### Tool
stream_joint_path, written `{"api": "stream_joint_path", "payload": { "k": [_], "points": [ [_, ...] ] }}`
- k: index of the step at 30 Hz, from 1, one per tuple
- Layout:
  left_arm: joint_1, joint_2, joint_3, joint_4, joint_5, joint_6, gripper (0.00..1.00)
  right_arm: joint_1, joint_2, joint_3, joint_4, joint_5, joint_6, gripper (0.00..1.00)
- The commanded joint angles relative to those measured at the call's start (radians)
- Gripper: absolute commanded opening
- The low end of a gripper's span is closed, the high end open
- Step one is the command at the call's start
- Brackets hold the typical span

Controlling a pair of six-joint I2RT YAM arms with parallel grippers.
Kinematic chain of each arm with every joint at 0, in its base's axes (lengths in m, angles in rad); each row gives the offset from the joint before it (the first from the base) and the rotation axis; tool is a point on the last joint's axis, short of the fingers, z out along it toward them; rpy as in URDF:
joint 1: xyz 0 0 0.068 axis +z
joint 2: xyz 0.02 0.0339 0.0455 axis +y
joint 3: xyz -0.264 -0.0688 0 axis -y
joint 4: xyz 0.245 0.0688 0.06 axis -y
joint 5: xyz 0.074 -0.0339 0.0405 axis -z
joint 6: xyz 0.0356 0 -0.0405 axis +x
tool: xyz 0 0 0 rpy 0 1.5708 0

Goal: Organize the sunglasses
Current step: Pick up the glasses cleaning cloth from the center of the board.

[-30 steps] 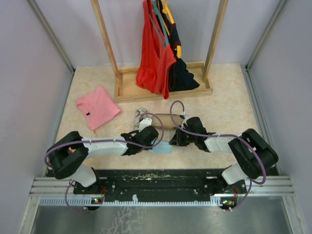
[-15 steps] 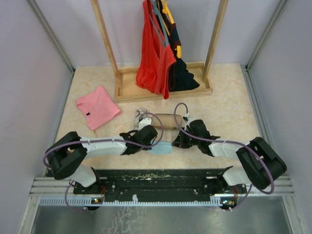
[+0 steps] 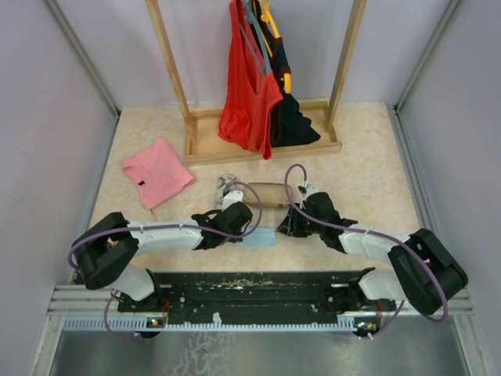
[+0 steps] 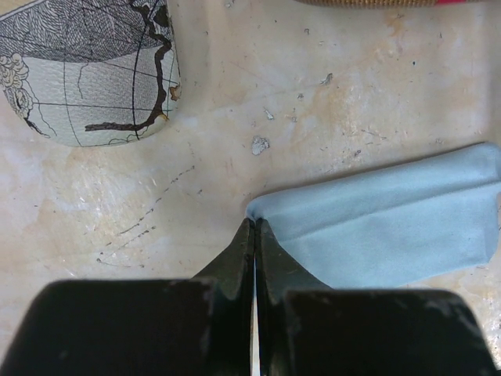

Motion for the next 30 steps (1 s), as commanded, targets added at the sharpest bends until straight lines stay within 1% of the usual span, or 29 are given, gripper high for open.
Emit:
{"api": "stream_joint_path", "payload": {
  "k": [1, 2, 3, 7, 12, 14, 19, 26, 30],
  "points": [
    [0.004, 0.04, -0.037, -0.045, 0.003, -0.023, 0.0, -0.003, -0.008, 0.002, 0.034, 0.007, 0.022, 0.34],
    [0.004, 0.041, -0.039, -0.041, 0.007, -0.024, 0.0, -0.003, 0.007, 0.01, 0.03, 0.005, 0.014, 0.41],
    [0.004, 0.042, -0.039, -0.039, 0.009, -0.022, 0.0, -0.004, 0.024, 0.022, 0.021, 0.004, 0.003, 0.44],
    [0.004, 0.037, -0.033, -0.04, 0.008, -0.016, 0.0, -0.004, 0.08, 0.07, -0.01, -0.012, 0.0, 0.47],
    [0.004, 0.033, -0.026, -0.038, 0.009, -0.014, 0.0, 0.013, 0.113, 0.121, -0.118, 0.009, 0.031, 0.47],
    [0.004, 0.034, -0.026, -0.036, 0.011, -0.014, 0.0, 0.018, 0.122, 0.129, -0.149, 0.008, 0.048, 0.44],
    [0.004, 0.036, -0.026, -0.033, 0.015, -0.014, 0.0, 0.026, 0.128, 0.124, -0.157, -0.003, 0.103, 0.39],
    [0.004, 0.033, -0.023, -0.03, 0.017, -0.014, 0.0, 0.058, 0.2, 0.158, -0.162, -0.003, 0.124, 0.38],
    [0.004, 0.019, -0.027, -0.028, 0.016, -0.012, 0.0, 0.061, 0.208, 0.16, -0.163, 0.031, 0.13, 0.38]
  ]
}}
